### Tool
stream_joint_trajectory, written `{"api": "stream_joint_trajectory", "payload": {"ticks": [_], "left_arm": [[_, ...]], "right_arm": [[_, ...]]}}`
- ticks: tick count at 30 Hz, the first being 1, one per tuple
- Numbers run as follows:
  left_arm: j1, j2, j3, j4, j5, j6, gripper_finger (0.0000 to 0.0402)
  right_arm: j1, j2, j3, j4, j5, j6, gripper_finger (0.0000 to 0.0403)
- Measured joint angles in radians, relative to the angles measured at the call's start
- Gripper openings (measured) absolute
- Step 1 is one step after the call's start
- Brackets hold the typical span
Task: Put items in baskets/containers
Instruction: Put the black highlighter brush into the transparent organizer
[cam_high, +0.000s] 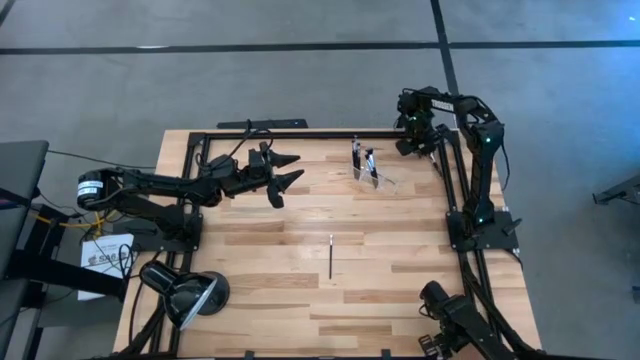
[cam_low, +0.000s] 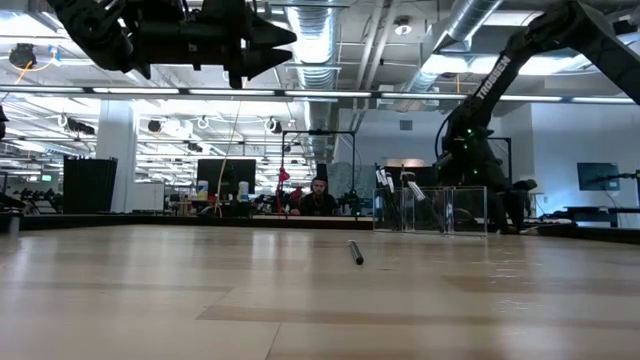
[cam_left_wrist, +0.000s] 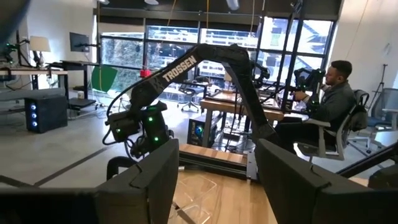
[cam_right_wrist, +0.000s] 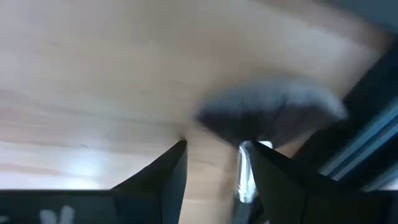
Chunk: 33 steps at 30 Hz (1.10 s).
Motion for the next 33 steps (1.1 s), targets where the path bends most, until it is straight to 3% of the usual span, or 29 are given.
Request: {"api": "stream_joint_trajectory", "payload": {"ticks": [11,19,33], "left_arm": [[0.017,0.000,0.000,-0.014,0.001,0.002,0.0209],[0.025,0.000,0.000,-0.023,0.001,0.002,0.0209],[0.025,0.000,0.000,-0.026,0.001,-0.002,0.0209]], "right_arm": [[0.007,0.023,-0.007,0.015,-0.003,-0.017,0.0167],[0.082,0.008,-0.008,0.030,0.019,-0.037,0.0173],[0.192,0.008,0.030,0.059,-0.142,-0.065,0.0159]]}}
